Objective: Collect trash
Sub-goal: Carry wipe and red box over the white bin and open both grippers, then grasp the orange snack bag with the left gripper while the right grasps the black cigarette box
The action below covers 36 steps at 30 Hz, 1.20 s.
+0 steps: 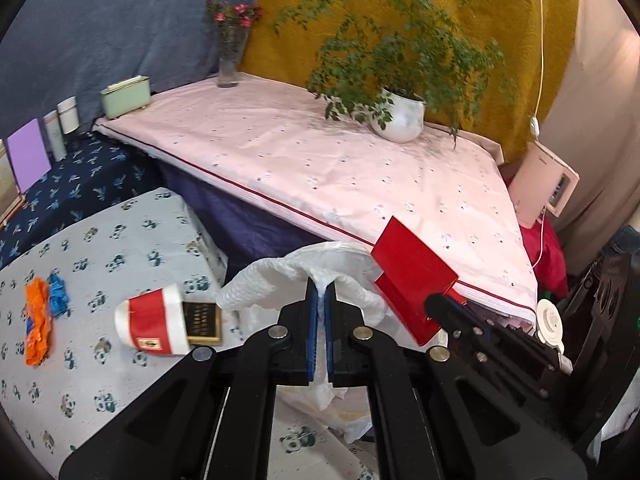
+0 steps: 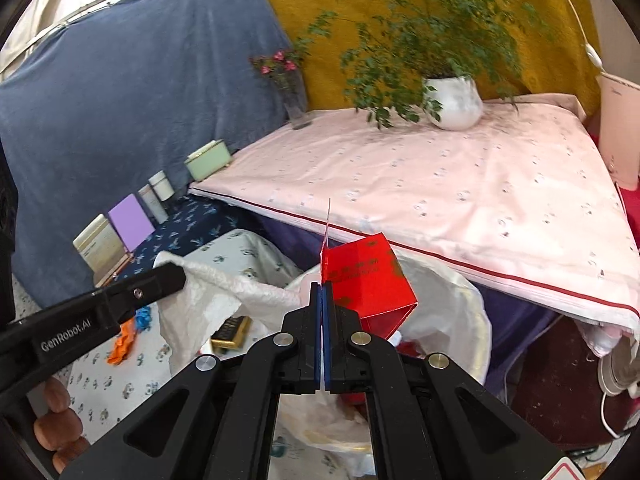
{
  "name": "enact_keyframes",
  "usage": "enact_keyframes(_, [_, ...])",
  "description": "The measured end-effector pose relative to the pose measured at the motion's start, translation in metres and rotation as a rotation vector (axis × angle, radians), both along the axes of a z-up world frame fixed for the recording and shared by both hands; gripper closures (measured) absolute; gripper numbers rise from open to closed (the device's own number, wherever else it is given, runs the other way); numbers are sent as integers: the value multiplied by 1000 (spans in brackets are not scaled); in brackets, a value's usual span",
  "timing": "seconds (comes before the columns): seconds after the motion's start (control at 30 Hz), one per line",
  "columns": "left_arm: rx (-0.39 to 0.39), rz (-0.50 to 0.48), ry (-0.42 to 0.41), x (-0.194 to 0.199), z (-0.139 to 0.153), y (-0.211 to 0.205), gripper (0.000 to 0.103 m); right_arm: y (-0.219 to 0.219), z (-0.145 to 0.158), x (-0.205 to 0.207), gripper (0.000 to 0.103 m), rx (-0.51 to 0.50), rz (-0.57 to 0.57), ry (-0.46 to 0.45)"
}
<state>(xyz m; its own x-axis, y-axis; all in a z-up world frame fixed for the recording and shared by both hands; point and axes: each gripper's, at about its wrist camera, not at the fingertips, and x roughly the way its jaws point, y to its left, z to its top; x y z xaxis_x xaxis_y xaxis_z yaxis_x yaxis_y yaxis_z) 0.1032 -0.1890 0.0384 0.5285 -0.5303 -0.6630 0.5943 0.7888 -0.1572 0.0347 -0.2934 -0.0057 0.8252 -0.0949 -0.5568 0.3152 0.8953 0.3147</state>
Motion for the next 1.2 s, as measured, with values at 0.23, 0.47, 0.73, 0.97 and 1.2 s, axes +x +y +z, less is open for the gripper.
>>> enact_keyframes(0.23, [1, 35, 21, 9, -15, -10, 55, -7, -13, 1, 92, 3, -18, 26])
enact_keyframes(0.47, [22, 100, 18, 18, -22, 9, 54, -1, -9, 4, 80, 4, -11, 6])
enact_keyframes(0.73, [13, 169, 34, 22, -25, 39, 54, 24, -2, 9, 74, -8, 41, -1])
enact_keyframes(0.97, [1, 232, 41, 24, -27, 72, 51, 50, -1, 16, 74, -9, 98, 7])
enact_keyframes(1.2, [-7, 299, 66, 32, -38, 114, 45, 83, -9, 30, 74, -3, 179, 36])
